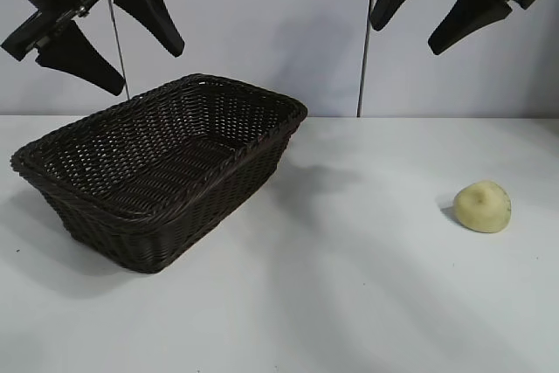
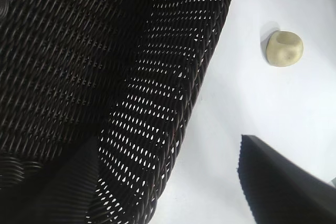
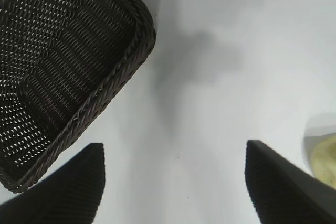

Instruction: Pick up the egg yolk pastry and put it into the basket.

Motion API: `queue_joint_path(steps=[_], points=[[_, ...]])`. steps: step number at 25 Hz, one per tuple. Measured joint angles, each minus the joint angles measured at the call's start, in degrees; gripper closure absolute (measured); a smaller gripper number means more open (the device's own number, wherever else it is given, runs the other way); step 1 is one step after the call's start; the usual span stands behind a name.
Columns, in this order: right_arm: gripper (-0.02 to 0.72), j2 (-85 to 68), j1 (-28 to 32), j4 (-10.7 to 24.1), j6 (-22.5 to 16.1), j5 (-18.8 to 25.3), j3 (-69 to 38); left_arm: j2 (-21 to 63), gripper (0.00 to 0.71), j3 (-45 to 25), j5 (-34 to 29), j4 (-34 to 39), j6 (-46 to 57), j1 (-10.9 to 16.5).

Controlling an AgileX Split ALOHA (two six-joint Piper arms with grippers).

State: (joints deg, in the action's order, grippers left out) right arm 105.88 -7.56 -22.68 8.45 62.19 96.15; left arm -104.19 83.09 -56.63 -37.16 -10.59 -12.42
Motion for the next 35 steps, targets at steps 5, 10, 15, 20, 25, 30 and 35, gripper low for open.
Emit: queue_joint_path(steps=[5,10,15,20,25,30,35], points=[[0.166,0.0,0.0,0.0,0.0,0.0,0.0,0.0,0.170,0.0,0.0,0.0,0.0,0.0],[0.166,0.0,0.0,0.0,0.0,0.0,0.0,0.0,0.170,0.0,0.1,0.0,0.0,0.0],[0.166,0.0,0.0,0.0,0.0,0.3,0.0,0.0,0.170,0.0,1.5,0.0,0.0,0.0],[0.166,0.0,0.0,0.4,0.0,0.4,0.0,0.0,0.170,0.0,3.9,-0.7,0.0,0.0],[0.166,0.0,0.0,1.2,0.0,0.5,0.0,0.4,0.170,0.0,3.0,0.1,3.9,0.0],[0.166,0.0,0.0,1.2,0.0,0.5,0.0,3.0,0.170,-0.7,1.9,5.6,13.7,0.0],[0.166,0.0,0.0,1.2,0.0,0.7,0.0,6.2,0.170,-6.3,1.1,9.2,20.6,0.0]])
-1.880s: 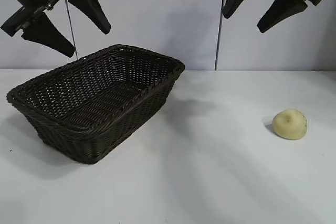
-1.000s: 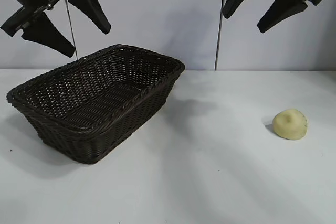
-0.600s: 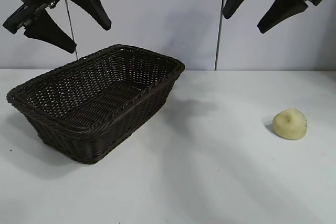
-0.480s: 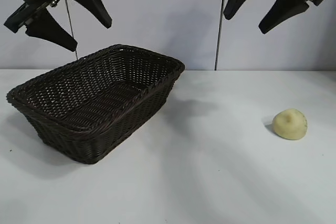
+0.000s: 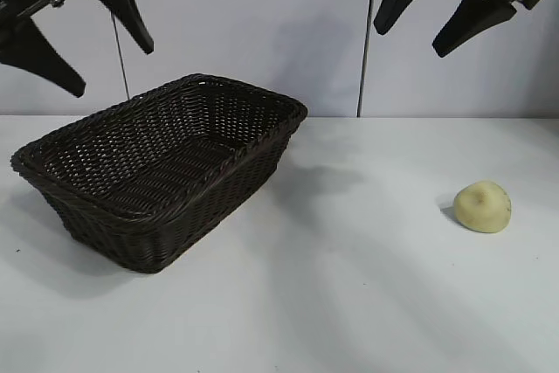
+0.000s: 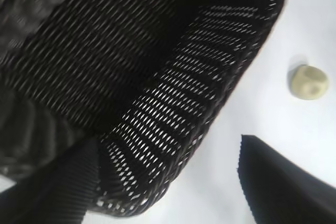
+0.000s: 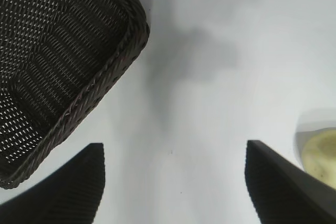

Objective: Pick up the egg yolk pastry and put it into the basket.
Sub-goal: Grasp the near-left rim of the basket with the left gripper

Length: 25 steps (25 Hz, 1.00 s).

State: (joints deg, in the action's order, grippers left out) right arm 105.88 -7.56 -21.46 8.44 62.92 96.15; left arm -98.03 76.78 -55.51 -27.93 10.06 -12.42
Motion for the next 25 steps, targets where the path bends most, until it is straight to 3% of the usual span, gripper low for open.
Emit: queue_joint_path(steps=[10,19,25], points=[[0.166,0.0,0.0,0.0,0.0,0.1,0.0,8.4,0.170,-13.6,8.6,5.1,14.8,0.0],[0.166,0.0,0.0,0.0,0.0,0.2,0.0,8.5,0.170,-23.4,20.0,5.2,24.1,0.0],[0.166,0.0,0.0,0.0,0.0,0.2,0.0,4.9,0.170,-25.0,23.0,5.1,25.0,0.0]])
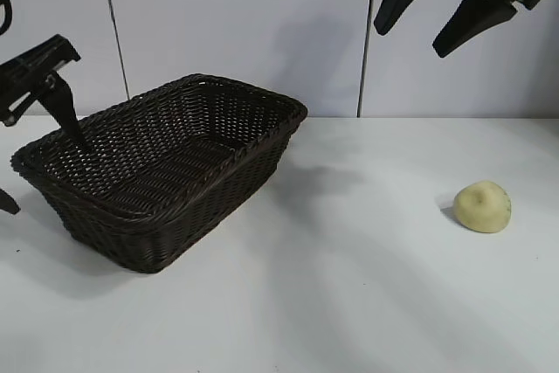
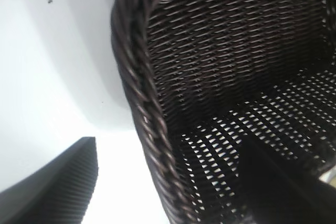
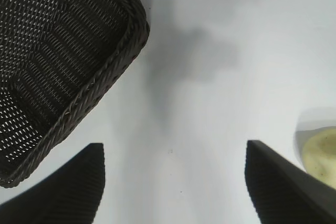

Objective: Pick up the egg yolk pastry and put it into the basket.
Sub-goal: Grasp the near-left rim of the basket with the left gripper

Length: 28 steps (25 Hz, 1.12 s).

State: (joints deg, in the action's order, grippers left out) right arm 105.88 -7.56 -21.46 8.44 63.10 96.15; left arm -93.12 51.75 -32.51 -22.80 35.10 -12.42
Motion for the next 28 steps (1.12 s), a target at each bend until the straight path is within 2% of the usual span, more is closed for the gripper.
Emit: queue_joint_path(steps=[8,13,16,21,24,28], points=[[0.166,0.0,0.0,0.0,0.0,0.0,0.0,-6.6,0.170,0.0,5.9,-2.9,0.1,-0.1],[0.166,0.0,0.0,0.1,0.0,0.0,0.0,-10.6,0.179,0.9,7.3,-3.8,0.1,-1.0],[0.166,0.0,0.0,0.1,0.0,0.0,0.0,-11.1,0.293,0.9,7.4,-3.9,0.1,-1.0],[0.166,0.0,0.0,0.2,0.0,0.0,0.0,-11.1,0.597,0.9,8.2,-4.8,0.7,-1.0],[0.166,0.0,0.0,0.2,0.0,-0.1,0.0,-11.1,0.610,1.0,7.7,-4.6,0.5,-1.0],[0.166,0.0,0.0,0.3,0.0,-0.1,0.0,-11.1,0.610,2.9,4.1,-4.1,0.6,-1.1]])
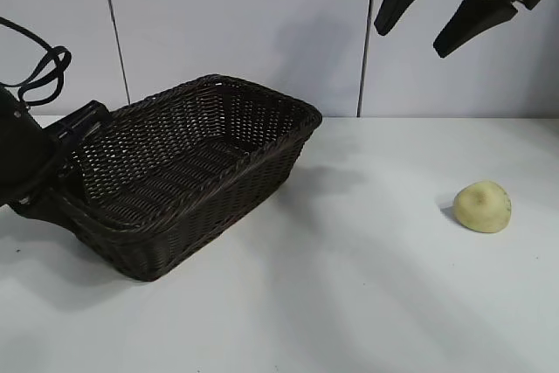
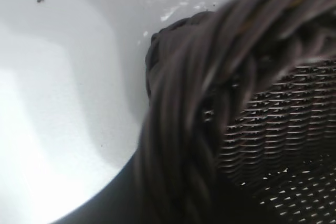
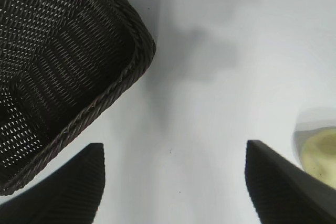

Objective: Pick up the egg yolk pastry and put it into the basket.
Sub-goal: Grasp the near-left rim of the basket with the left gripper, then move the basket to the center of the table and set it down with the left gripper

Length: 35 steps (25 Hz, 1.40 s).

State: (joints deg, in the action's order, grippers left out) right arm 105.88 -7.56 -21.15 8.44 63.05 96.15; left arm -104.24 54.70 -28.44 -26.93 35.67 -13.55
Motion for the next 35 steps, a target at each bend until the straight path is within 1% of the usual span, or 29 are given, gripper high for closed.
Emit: queue_joint_path(steps=[3,7,10,13,20,24,28,35], points=[[0.166,0.0,0.0,0.0,0.0,0.0,0.0,0.0,0.610,3.1,-4.4,0.9,-1.9,0.0],[0.166,0.0,0.0,0.0,0.0,0.0,0.0,0.0,0.610,8.2,-8.1,1.1,-5.9,0.0],[0.166,0.0,0.0,0.0,0.0,0.0,0.0,0.0,0.610,11.8,-10.8,1.4,-11.1,0.0],[0.166,0.0,0.0,0.0,0.0,0.0,0.0,-0.7,0.610,15.4,-15.1,2.9,-16.5,0.0],[0.166,0.0,0.0,0.0,0.0,0.0,0.0,-8.9,0.610,26.7,-27.1,4.9,-30.3,0.0],[0.166,0.0,0.0,0.0,0.0,0.0,0.0,-13.8,0.610,33.2,-32.6,5.0,-36.5,0.0],[0.166,0.0,0.0,0.0,0.0,0.0,0.0,-16.6,0.610,36.2,-33.3,5.0,-38.6,0.0],[0.166,0.0,0.0,0.0,0.0,0.1,0.0,-19.4,0.610,36.6,-31.3,4.9,-38.8,0.0]])
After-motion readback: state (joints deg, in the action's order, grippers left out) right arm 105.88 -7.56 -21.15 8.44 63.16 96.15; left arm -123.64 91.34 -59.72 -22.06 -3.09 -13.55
